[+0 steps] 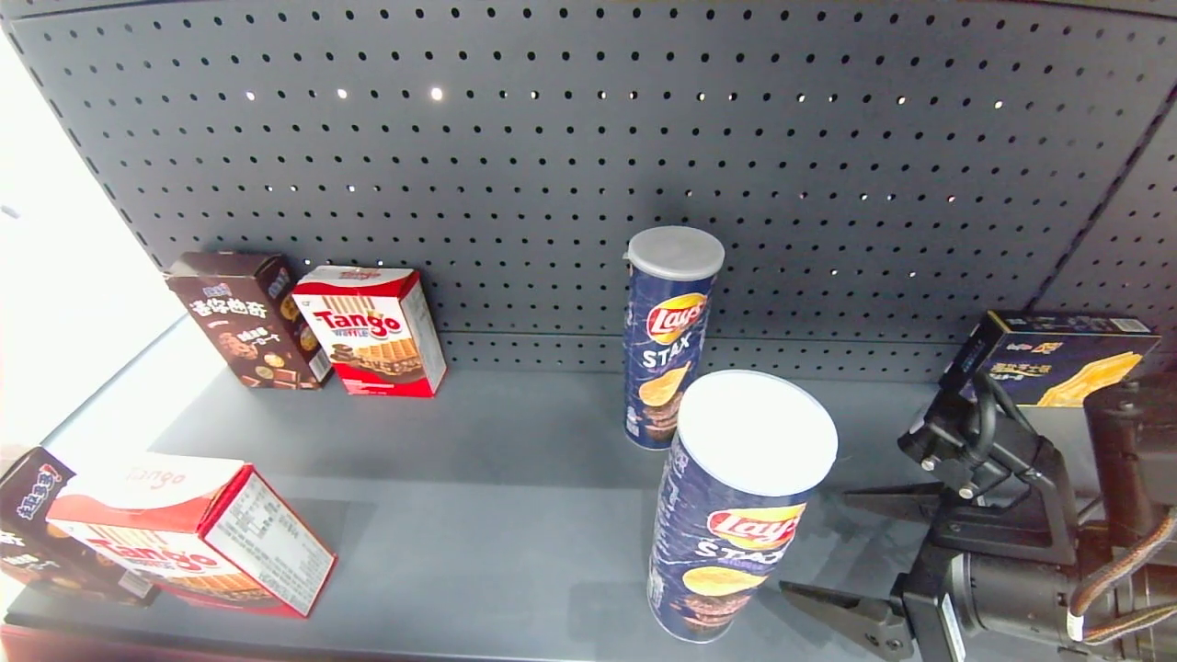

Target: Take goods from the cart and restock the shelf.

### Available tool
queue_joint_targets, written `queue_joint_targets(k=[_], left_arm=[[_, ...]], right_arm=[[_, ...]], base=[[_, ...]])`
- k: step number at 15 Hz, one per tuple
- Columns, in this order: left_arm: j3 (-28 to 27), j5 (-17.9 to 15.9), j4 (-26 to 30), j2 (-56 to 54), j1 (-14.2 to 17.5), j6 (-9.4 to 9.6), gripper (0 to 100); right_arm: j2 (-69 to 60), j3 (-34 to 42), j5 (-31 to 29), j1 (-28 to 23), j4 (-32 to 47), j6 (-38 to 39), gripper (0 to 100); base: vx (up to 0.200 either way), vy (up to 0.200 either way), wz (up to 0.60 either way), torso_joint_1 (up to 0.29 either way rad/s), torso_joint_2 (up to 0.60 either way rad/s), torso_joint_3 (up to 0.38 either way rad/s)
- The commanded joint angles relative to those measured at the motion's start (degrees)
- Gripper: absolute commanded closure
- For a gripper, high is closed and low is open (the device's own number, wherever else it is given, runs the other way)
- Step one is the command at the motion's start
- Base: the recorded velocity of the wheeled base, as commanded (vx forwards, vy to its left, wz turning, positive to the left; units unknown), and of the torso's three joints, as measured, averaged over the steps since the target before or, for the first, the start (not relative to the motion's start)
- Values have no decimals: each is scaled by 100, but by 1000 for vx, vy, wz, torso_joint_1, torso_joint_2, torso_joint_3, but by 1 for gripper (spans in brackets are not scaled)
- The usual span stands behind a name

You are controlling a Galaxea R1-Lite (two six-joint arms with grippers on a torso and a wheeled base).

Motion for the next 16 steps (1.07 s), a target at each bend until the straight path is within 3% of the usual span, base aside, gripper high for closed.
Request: queue_joint_targets(k=[1, 12, 16], left_arm=[[1, -2, 0, 8, 1, 6, 0], [1, 7, 0, 8, 1, -3, 0], [1, -2, 0, 8, 1, -3, 0]], right_arm=[[13, -94, 13, -23, -7, -19, 0], [268, -174, 31, 302, -34, -282, 0], [92, -15, 31, 109, -34, -265, 0]], base=[[0, 0, 0, 0, 0, 0], [0, 0, 0, 0, 0, 0], [0, 0, 0, 0, 0, 0]])
